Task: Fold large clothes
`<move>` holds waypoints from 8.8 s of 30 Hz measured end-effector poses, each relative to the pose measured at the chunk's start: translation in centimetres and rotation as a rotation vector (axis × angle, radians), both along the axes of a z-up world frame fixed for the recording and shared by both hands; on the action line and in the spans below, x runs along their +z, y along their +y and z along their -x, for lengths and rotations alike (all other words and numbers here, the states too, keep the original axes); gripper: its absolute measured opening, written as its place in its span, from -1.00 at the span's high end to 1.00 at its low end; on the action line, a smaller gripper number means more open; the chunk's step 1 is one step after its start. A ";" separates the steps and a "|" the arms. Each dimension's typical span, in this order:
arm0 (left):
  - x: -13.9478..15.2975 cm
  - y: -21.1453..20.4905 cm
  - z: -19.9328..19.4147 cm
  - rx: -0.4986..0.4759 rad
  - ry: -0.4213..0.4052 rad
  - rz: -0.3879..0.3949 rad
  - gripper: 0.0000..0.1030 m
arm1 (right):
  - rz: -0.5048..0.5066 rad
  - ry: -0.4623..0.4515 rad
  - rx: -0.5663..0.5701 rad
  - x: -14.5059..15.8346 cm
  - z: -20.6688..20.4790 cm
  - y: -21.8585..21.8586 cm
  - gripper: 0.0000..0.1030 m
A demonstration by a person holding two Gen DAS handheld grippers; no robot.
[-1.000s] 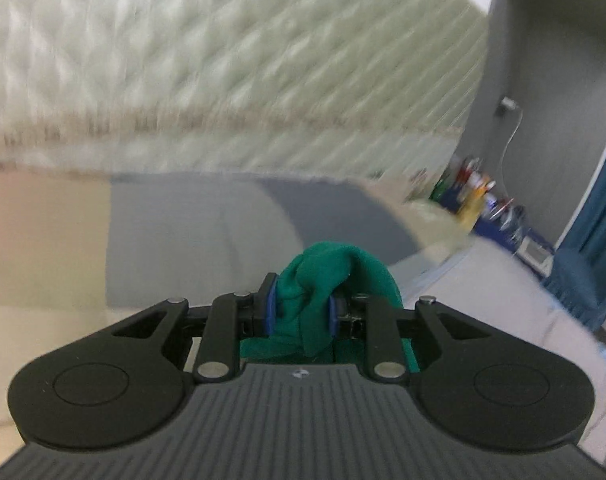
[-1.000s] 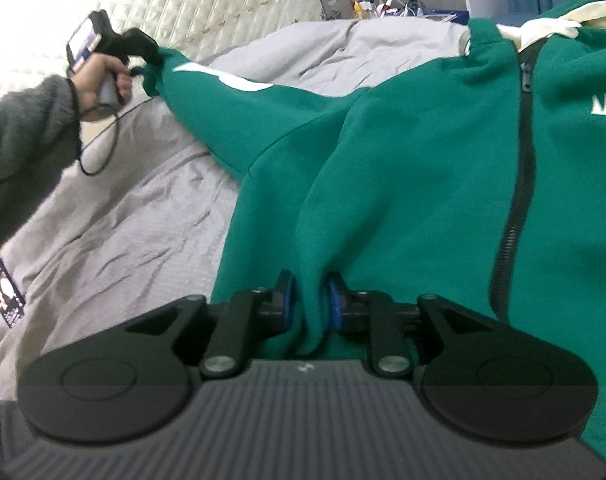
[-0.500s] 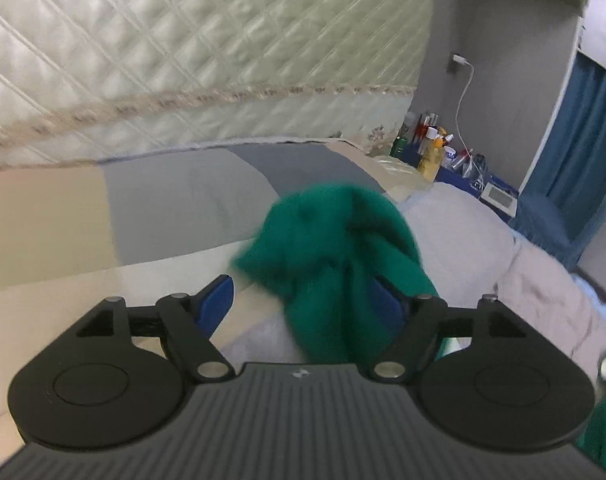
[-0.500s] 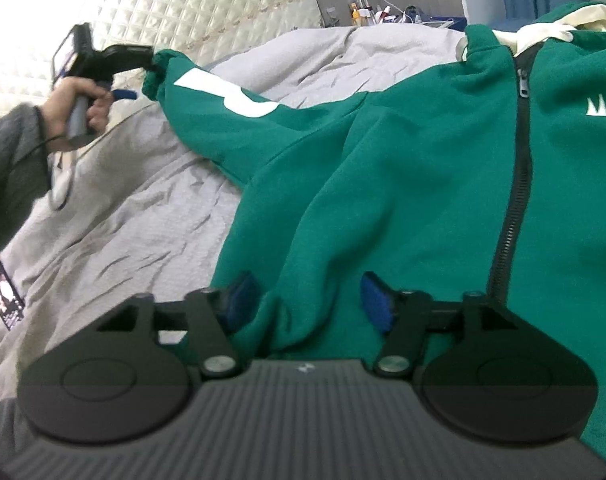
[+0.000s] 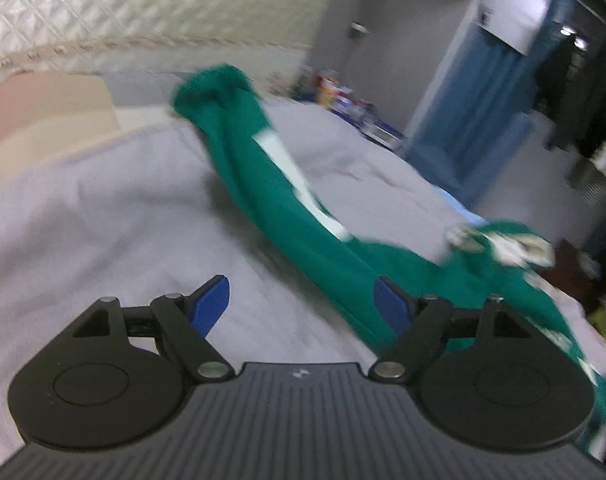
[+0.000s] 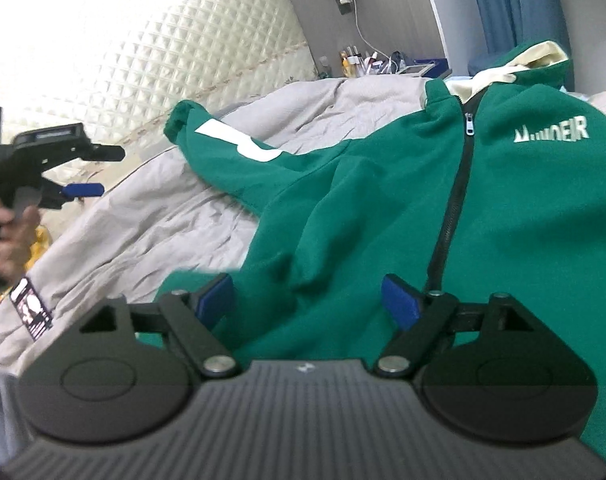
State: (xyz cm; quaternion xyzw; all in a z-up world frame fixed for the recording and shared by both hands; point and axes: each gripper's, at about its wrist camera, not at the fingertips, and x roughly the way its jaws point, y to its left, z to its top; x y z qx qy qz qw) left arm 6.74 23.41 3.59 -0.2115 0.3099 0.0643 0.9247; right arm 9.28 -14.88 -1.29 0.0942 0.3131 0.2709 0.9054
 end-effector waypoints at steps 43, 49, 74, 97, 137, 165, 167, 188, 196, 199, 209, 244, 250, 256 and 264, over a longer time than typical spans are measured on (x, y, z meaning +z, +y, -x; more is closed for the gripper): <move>-12.8 -11.9 -0.2 -0.579 0.323 0.246 -0.91 | 0.093 0.667 -0.454 -3.9 4.4 -15.4 -1.00; -14.7 -12.5 -2.2 -0.751 0.406 0.209 -0.89 | 0.226 0.748 -0.541 -4.3 3.7 -13.0 -0.59; -8.7 -5.5 5.6 -0.455 0.331 0.483 0.57 | 0.037 0.507 -0.502 2.9 12.0 -12.9 0.69; -6.3 -5.4 8.8 -0.298 0.517 0.136 -0.34 | 0.124 0.617 -0.537 0.1 14.6 -14.9 0.76; 17.6 -19.4 26.9 -0.472 -0.164 -0.215 -0.57 | 0.114 -0.118 -0.412 20.2 26.4 -6.9 0.09; 7.8 -22.5 10.8 -0.445 -0.319 -0.314 -0.84 | 0.140 -0.242 -0.436 12.4 14.7 -5.7 -0.28; 6.0 -22.4 9.8 -0.443 -0.300 -0.305 -0.84 | 0.153 -0.227 -0.421 11.4 13.8 -5.6 -0.37; -6.4 -17.4 -2.5 -0.352 -0.080 -0.269 -0.84 | 0.042 0.025 -0.480 3.9 -14.2 -8.9 -0.99; -10.0 -16.9 -6.9 -0.335 -0.065 -0.180 -0.84 | 0.075 -0.033 -0.588 2.8 -27.8 -10.4 -0.99; -10.6 -16.9 -8.4 -0.334 -0.072 -0.137 -0.84 | 0.038 -0.025 -0.623 2.1 -31.9 -11.7 -0.99; -13.3 -18.1 -11.4 -0.350 -0.085 -0.138 -0.84 | 0.133 0.019 -0.667 -1.4 -41.0 -13.8 -0.92; -7.6 -11.7 -2.3 -0.216 -0.257 0.068 -0.84 | 0.230 -0.527 -0.040 12.3 -1.6 -3.0 0.68; -7.9 -11.6 -1.8 -0.221 -0.223 0.139 -0.84 | 0.317 -0.408 -0.042 6.3 3.7 -2.4 0.68; -8.2 -12.2 -1.7 -0.258 -0.201 0.153 -0.84 | 0.392 -0.212 -0.090 1.4 5.0 -2.0 0.59; -8.7 -12.7 -1.9 -0.353 -0.196 0.247 -0.84 | 0.257 -0.045 -0.138 3.2 7.0 -3.4 -0.23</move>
